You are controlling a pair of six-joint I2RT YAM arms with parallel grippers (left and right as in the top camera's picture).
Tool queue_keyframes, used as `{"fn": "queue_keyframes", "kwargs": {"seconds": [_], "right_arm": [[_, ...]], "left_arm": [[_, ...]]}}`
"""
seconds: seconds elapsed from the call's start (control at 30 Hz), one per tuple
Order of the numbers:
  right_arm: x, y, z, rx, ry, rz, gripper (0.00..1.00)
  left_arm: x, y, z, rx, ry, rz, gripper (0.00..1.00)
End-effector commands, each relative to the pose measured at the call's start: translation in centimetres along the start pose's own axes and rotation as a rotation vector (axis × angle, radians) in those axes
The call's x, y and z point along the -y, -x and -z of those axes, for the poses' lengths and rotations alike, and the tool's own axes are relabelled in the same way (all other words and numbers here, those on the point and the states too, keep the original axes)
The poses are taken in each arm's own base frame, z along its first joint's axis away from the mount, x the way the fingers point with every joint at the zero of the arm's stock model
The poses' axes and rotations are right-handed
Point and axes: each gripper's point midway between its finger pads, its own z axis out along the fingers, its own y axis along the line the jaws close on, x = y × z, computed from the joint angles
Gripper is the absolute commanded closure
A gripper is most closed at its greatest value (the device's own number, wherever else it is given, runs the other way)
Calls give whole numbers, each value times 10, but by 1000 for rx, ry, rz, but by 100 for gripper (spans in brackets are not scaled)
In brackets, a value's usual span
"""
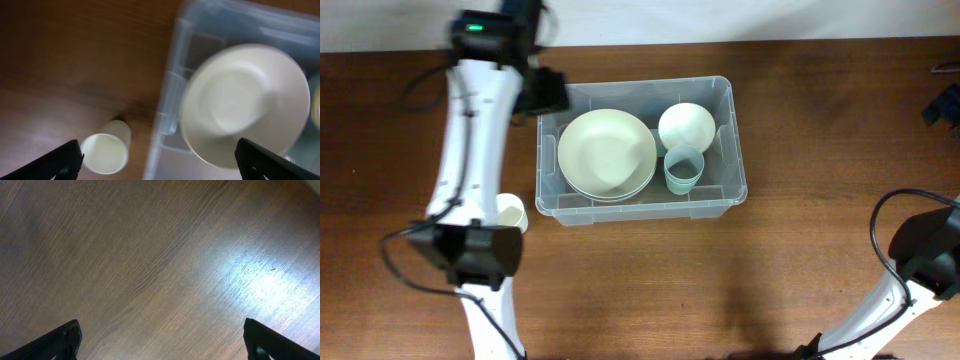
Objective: Pack container
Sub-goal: 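Release the white cup and move the left gripper to the cream cup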
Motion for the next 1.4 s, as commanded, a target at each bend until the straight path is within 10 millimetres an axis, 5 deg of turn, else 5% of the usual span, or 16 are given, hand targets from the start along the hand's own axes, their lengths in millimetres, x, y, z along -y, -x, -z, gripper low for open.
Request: {"fn": "queue_keyframes", "kwargs": {"seconds": [0.0,0.13,0.37,0.73,1.07,1.37], "right_arm": [[5,0,-7,-12,-18,-10,1],[5,0,-7,-12,-18,-10,1],[5,0,-7,-12,-18,-10,1],[5,0,-7,-12,-18,-10,1],[5,0,-7,-12,-18,-10,1],[5,0,-7,-12,-18,-10,1]], "left_arm": [[-30,4,29,48,-43,138,1],[-66,-8,32,22,10,186,1],[-114,-81,2,-198,127,277,1],[-112,-137,-59,-437,50,359,1],[-123,-165,-98,-491,113,351,1],[-134,-151,-110,-426,89,354,7]]}}
